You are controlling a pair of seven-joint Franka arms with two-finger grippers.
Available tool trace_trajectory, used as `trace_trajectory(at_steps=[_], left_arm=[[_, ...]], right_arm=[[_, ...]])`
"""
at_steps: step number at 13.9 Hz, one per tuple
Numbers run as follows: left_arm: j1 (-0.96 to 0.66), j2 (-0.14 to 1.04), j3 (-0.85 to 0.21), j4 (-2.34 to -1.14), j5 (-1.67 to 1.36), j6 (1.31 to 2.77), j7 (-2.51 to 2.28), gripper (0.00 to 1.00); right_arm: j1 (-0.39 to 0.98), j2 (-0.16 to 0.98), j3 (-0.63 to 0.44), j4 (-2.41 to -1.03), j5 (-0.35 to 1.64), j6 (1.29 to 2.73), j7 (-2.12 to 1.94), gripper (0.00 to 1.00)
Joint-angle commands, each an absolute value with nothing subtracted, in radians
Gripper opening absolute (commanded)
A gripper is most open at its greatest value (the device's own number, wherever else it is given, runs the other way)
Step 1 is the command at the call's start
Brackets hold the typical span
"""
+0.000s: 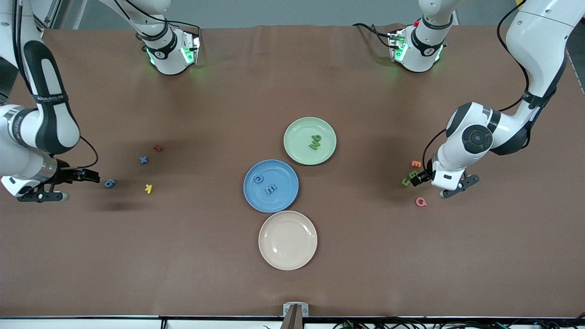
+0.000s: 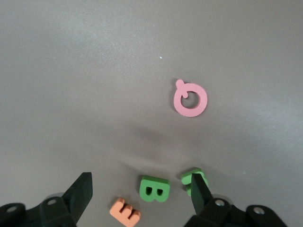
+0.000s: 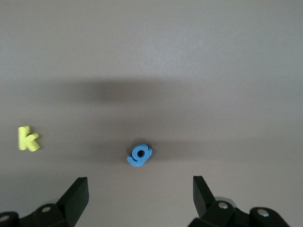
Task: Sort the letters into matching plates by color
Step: 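Grasp the blue g with the right gripper while the left gripper grasps green B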
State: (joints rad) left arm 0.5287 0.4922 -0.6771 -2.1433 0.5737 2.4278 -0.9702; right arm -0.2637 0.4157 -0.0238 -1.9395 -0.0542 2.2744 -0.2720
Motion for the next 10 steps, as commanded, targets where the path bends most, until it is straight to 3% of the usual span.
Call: trace_trajectory(at_steps=[1,4,10], left_arm=[[0.543,0.497,-0.69,-2.178,0.655,2.445,-0.971,0.72],[0.537,0.499,-0.695,-2.197,0.657,2.445,-0.971,0.71],[0.537,0.495,-0.725,-2.232,0.657,2.445,-0.971,0.69]], right_arm=[[-0.29,0.437,-0.002,-1.957,-0.066,2.324,-0.284,0.86],[-0.305,0.485,-0.002,-1.957,-0.064,2.373,-0.285,0.75],[-0.305,0.505,0.002,-1.993,-0.055,2.417,-0.285,0.73]])
